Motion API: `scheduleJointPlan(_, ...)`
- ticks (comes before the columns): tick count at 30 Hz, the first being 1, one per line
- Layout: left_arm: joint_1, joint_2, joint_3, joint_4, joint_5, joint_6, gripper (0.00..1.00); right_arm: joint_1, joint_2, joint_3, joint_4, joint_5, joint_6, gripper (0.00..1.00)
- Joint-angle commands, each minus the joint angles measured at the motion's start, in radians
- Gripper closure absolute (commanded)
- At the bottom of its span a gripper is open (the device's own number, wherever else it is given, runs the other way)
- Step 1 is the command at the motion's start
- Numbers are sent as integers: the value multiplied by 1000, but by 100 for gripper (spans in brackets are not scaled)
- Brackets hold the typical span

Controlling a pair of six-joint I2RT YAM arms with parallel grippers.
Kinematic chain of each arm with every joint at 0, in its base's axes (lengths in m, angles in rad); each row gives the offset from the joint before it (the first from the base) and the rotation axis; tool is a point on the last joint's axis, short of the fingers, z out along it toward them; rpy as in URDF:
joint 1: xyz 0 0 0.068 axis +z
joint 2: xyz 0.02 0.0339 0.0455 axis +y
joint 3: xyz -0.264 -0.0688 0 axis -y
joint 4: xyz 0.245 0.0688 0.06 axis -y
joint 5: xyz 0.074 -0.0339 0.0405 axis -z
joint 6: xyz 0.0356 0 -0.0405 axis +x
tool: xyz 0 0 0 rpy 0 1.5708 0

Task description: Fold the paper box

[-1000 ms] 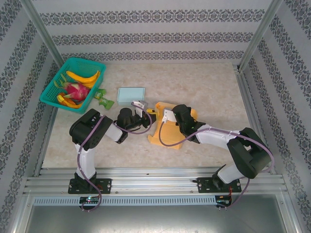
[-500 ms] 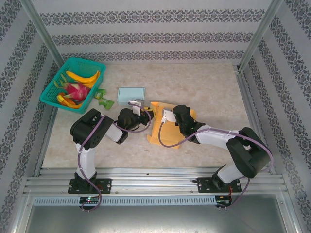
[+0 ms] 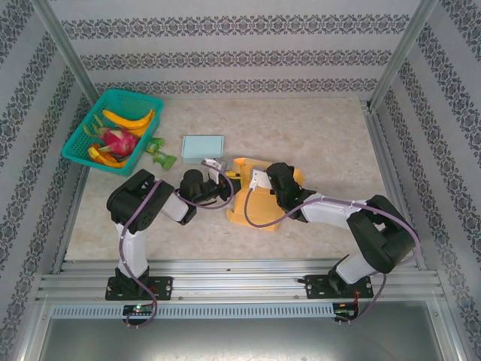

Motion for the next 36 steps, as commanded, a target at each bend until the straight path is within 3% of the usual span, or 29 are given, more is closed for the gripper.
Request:
scheduleJointPlan(1,-6,-57,-37,33,-44,33,65,-11,-11,-21,11,21,19,100)
scheduleJointPlan(4,42,-119,-77,-15,-148,17,64,-13,-7,-25,14,18,3,100)
scheduleJointPlan(6,84,-137,-86,-55,-161,13,64,-12,-4,-32,17,-7,-16,100)
scheduleJointPlan(13,174,-49,-72,9,48,36,64,-6,-16,-66,85,-47,-36,100)
scheduleJointPlan(17,174,-11,-59,61,121,25,63,-6,-65,-89,89,-103,-12,100)
scheduleJointPlan(36,100,32,14,42,186,27,60,-2,-66,-91,88,-120,-9,100)
